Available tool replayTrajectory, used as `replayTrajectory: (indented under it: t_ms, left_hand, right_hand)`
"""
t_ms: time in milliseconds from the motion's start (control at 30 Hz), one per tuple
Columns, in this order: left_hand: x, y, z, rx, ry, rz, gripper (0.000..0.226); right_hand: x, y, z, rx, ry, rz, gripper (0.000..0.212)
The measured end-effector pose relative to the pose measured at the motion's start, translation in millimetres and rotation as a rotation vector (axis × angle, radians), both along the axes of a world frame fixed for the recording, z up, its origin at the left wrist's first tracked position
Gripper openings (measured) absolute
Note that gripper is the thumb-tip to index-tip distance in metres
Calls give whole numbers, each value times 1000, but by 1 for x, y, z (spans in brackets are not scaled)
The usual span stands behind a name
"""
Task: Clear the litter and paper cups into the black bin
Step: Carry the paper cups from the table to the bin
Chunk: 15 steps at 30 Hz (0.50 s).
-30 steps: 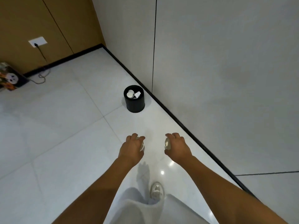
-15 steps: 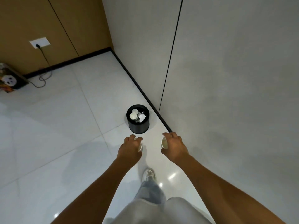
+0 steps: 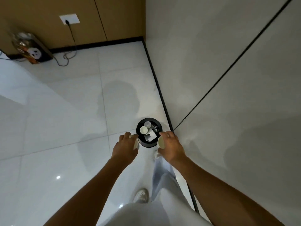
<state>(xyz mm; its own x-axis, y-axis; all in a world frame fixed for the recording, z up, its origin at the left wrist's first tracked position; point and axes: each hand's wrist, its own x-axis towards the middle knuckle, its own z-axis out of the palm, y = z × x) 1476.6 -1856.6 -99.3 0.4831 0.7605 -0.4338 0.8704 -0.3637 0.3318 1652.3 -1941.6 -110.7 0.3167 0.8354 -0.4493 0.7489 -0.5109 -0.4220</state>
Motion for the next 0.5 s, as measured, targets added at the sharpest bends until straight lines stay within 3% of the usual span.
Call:
replayTrajectory:
  t_ms: [267, 500]
  left_hand:
    - [46, 77, -55, -7, 22, 181, 55]
    - [50, 112, -151, -66, 42, 275, 56]
  right_hand:
    - [51, 113, -59, -18, 36, 163, 65]
    - [55, 164, -157, -66, 54, 221, 63]
